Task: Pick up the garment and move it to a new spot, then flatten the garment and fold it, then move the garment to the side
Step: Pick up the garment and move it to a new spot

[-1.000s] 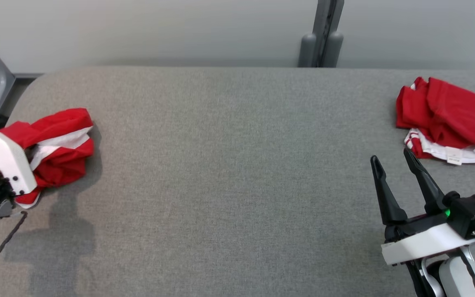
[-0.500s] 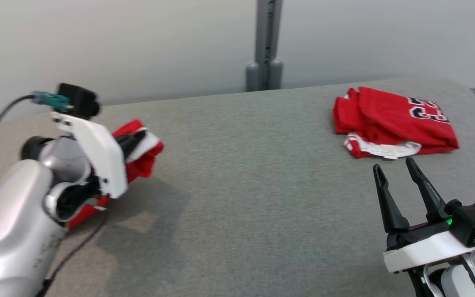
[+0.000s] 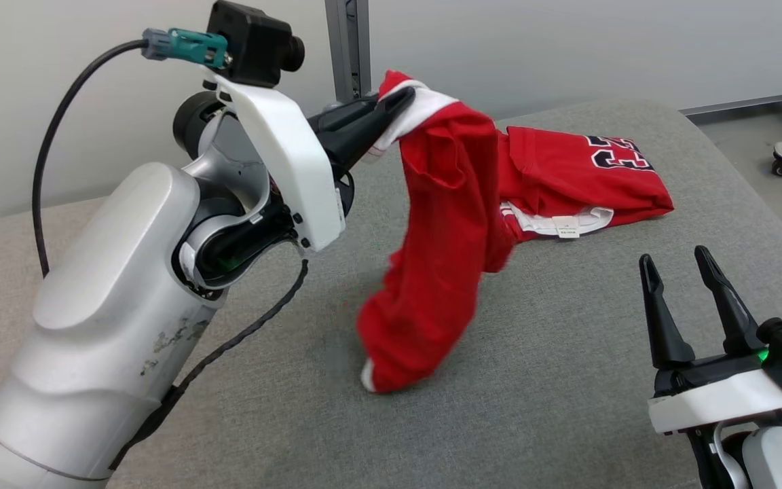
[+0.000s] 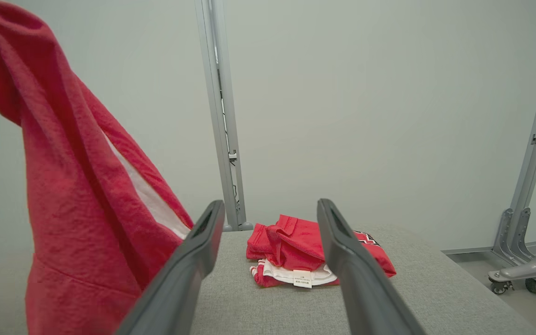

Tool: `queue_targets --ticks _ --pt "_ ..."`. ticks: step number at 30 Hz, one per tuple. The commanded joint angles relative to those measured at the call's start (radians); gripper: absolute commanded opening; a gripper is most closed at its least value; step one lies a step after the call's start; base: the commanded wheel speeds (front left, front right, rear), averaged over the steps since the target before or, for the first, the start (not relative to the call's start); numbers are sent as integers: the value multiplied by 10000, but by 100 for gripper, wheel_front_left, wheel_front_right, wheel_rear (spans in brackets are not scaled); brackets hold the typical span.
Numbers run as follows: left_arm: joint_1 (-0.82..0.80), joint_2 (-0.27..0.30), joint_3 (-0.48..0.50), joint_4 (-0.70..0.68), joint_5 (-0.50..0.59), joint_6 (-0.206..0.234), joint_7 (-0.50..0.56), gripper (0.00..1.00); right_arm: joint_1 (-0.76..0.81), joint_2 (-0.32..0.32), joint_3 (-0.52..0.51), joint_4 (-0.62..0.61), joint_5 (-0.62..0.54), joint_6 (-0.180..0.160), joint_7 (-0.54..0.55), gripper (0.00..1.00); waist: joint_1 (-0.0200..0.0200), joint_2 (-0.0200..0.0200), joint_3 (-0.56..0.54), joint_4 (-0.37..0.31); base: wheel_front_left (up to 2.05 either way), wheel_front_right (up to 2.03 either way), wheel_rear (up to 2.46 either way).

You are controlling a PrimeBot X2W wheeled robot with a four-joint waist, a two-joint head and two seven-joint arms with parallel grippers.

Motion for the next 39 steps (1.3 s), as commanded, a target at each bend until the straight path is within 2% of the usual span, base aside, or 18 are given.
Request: queue_targets --ticks 1,4,10,11,18,22,24,25,26,29,34,35,39 --pt "-108 162 -46 83 -174 -1 -129 0 -30 7 -67 -53 -25 2 -47 100 0 -1 43 42 0 0 0" --pt "176 436 -152 323 -470 1 -209 0 49 58 -96 -81 -70 2 -47 100 0 -1 123 202 0 0 0" --pt "1700 1534 -498 1033 -1181 -1 88 0 51 112 -35 -66 -80 2 -47 100 0 -1 238 466 0 0 0" --pt "1700 1534 -498 1033 -1181 -1 88 0 51 112 -35 -66 -80 2 -47 100 0 -1 238 466 0 0 0" --pt "3794 2962 -1080 1471 -1495 -1 -100 0 121 -3 -156 -123 -25 2 -47 100 0 -1 360 668 0 0 0" --pt "4253 3199 -1330 2253 -1361 -1 -415 0 104 -65 -195 -70 -62 2 -48 100 0 -1 315 807 0 0 0" --pt "4357 3095 -1421 2692 -1387 -1 -587 0 88 -76 -161 -41 -73 2 -47 100 0 -1 267 850 0 0 0" --pt "4383 2990 -1374 2873 -1466 -1 -763 38 93 -82 -157 -33 -73 2 -47 100 0 -1 247 872 0 0 0" --pt "4376 2899 -1350 3004 -1541 -1 -916 100 116 -92 -168 -23 -69 2 -47 100 0 -1 225 903 0 0 0" --pt "4133 2832 -1222 3070 -1663 -1 -1375 100 223 -121 -194 -13 -59 2 -47 100 0 -1 158 1012 0 0 0" --pt "3765 3178 -839 2444 -1302 -1 -2671 100 392 -130 -237 -7 -86 2 -47 100 0 -1 -7 1154 0 0 0" --pt "3753 3398 -547 2018 -1081 171 -3363 100 494 -108 -189 10 -71 2 -47 100 0 -1 -125 1189 0 0 0" --pt "4292 3608 105 872 -782 1001 -4830 100 669 -115 -122 0 -20 2 -48 100 0 -1 -312 1206 0 0 0"
